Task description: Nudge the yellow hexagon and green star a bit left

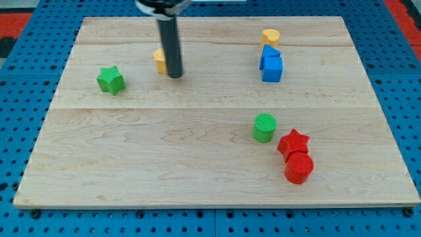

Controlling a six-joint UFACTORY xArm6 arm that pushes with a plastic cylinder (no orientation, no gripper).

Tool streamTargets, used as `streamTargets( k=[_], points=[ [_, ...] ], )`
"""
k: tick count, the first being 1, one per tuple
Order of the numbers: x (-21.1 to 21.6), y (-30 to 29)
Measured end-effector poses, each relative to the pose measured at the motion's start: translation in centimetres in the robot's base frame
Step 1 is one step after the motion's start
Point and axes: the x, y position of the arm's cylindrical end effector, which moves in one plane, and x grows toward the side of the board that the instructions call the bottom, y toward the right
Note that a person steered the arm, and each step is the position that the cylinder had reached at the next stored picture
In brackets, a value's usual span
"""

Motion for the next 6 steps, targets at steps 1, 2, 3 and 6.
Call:
streamTargets(
  k=[1, 2, 3, 6],
  points=[
    [-4.0, -0.8],
    [-5.2, -9.3],
    [-4.0, -16.3],
    [-2.3, -7.2]
  ],
)
